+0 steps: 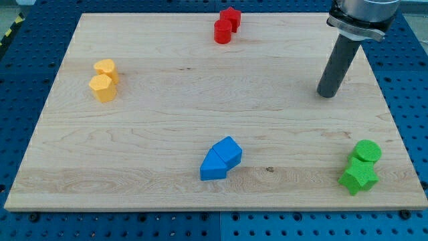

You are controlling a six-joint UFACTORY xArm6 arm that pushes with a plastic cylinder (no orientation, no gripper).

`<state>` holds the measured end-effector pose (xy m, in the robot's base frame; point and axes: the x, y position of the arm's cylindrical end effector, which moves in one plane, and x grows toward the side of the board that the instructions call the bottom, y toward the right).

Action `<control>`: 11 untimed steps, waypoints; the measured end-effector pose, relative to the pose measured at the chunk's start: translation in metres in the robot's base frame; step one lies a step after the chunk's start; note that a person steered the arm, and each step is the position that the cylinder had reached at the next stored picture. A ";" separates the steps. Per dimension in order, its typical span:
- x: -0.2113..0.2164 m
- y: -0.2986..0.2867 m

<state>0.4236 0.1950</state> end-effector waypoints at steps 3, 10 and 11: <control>0.002 -0.001; 0.000 -0.017; -0.006 -0.020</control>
<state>0.4178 0.1751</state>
